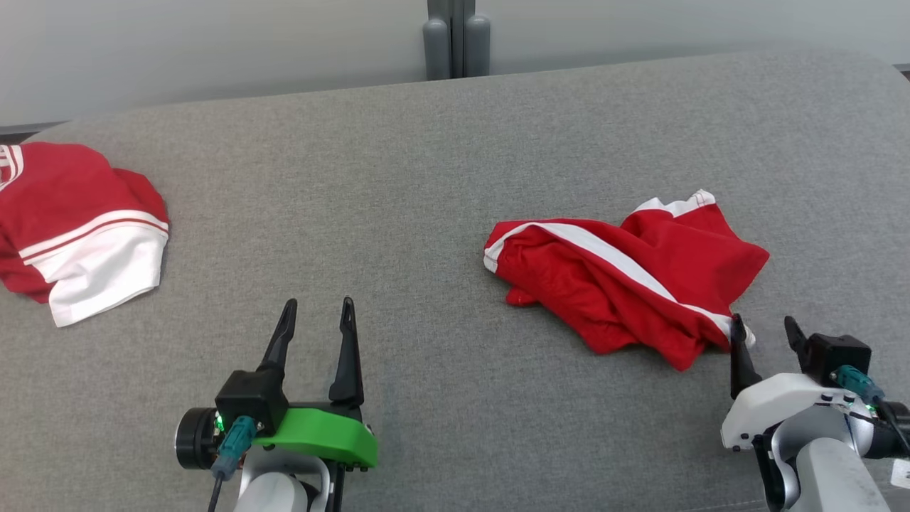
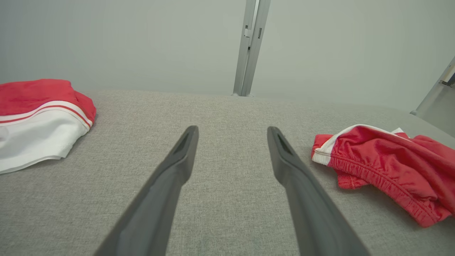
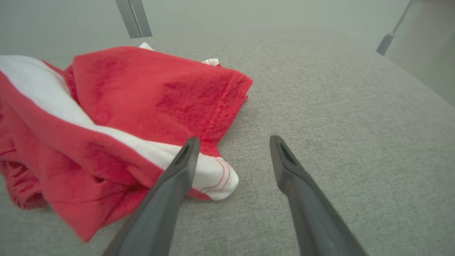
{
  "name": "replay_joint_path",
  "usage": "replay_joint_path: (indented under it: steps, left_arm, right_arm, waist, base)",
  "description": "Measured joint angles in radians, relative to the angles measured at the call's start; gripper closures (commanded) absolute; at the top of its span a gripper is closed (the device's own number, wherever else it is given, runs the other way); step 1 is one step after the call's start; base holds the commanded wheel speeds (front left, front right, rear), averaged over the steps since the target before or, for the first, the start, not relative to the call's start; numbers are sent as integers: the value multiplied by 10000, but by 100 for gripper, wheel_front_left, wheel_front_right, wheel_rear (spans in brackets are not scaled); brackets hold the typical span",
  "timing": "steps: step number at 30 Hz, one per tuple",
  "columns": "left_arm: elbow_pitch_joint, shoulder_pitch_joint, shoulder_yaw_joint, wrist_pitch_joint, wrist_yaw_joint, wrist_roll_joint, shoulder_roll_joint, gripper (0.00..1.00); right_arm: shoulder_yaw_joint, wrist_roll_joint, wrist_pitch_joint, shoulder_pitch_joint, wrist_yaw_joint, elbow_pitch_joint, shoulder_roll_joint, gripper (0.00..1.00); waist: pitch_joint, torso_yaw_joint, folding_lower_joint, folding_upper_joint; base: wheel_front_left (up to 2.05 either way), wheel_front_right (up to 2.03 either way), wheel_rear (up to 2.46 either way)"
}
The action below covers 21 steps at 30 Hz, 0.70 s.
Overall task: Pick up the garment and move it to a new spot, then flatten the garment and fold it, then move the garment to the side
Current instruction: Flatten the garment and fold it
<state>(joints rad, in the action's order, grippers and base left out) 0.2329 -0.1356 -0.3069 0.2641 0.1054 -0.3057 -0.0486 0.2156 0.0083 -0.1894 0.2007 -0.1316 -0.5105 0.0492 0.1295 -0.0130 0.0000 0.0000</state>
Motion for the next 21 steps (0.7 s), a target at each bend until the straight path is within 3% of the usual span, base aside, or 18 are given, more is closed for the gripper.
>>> replay_joint_path:
  steps: [11, 12, 13, 16, 17, 18, 21]
  left_arm:
    - [36, -98, 100, 0, -12, 50, 0, 0]
    - [35, -99, 104, 0, -13, 54, 0, 0]
    - [31, -99, 109, 0, -13, 65, 0, 0]
    - [13, -102, 88, 2, -44, 63, 0, 0]
    - [17, -112, 48, 0, -67, 40, 0, 0]
    - [29, -138, -19, 0, -94, 27, 0, 0]
    - [136, -278, -295, 0, -234, -161, 0, 0]
  right_arm:
    - [-476, -123, 228, 867, 2, -2011, -2, 3]
    - [-497, -121, 196, 895, 2, -2063, 2, 20]
    - [-518, -119, 176, 911, 2, -2109, 4, 46]
    - [-575, -50, 115, 911, 0, -2190, -12, 69]
    - [-589, 27, 115, 909, 0, -2211, -12, 87]
    - [-604, 96, 115, 907, 0, -2219, -6, 98]
    - [-629, 238, -21, 903, 0, -2082, -15, 100]
  waist:
    - [312, 248, 0, 0]
    - [310, 250, 0, 0]
    - [307, 248, 0, 0]
    - [302, 216, 0, 0]
    - [302, 197, 0, 0]
    - [304, 175, 0, 0]
    - [320, 85, 0, 0]
  base:
    - [0, 0, 0]
    - [0, 0, 0]
    - [0, 0, 0]
    - [0, 0, 0]
    - [0, 0, 0]
    - [0, 0, 0]
    - [0, 0, 0]
